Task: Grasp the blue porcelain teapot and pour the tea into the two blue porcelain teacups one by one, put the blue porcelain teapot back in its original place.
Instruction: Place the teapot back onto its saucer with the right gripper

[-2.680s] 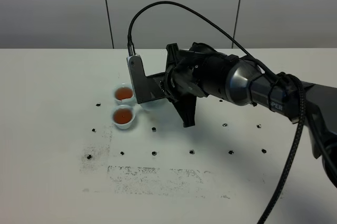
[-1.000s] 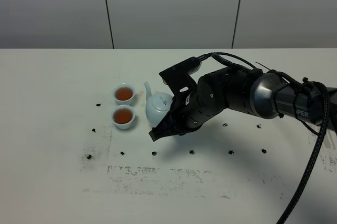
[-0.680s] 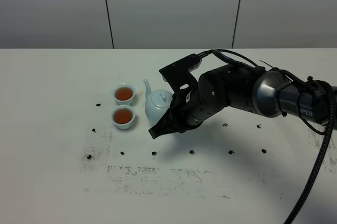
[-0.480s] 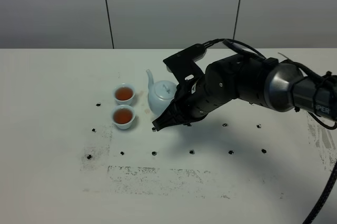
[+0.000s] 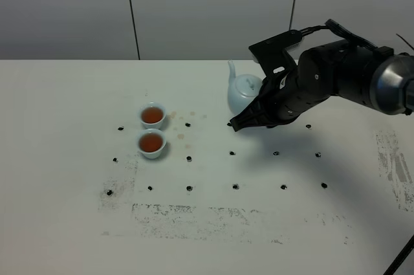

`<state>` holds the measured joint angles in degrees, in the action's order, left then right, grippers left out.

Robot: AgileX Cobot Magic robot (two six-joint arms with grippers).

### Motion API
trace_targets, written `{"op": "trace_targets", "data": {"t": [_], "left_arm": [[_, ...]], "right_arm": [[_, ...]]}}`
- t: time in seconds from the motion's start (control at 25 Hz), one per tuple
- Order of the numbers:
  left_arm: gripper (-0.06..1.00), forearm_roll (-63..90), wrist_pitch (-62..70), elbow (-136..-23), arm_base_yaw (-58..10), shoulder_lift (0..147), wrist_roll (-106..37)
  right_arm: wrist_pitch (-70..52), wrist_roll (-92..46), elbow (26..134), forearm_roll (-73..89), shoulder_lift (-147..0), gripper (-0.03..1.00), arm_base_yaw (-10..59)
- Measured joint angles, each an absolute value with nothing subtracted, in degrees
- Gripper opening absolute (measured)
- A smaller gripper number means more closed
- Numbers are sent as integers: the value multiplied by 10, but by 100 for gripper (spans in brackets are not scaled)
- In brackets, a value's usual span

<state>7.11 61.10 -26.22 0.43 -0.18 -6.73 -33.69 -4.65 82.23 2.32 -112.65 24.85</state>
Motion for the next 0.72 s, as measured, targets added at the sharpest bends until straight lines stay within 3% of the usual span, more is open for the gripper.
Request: {"op": "trace_targets", "data": {"t": [0.72], "left_arm": [[51, 71, 611, -262, 4, -2, -67]], "right_arm": [[-309, -36, 822, 8, -1194, 4, 180]]}}
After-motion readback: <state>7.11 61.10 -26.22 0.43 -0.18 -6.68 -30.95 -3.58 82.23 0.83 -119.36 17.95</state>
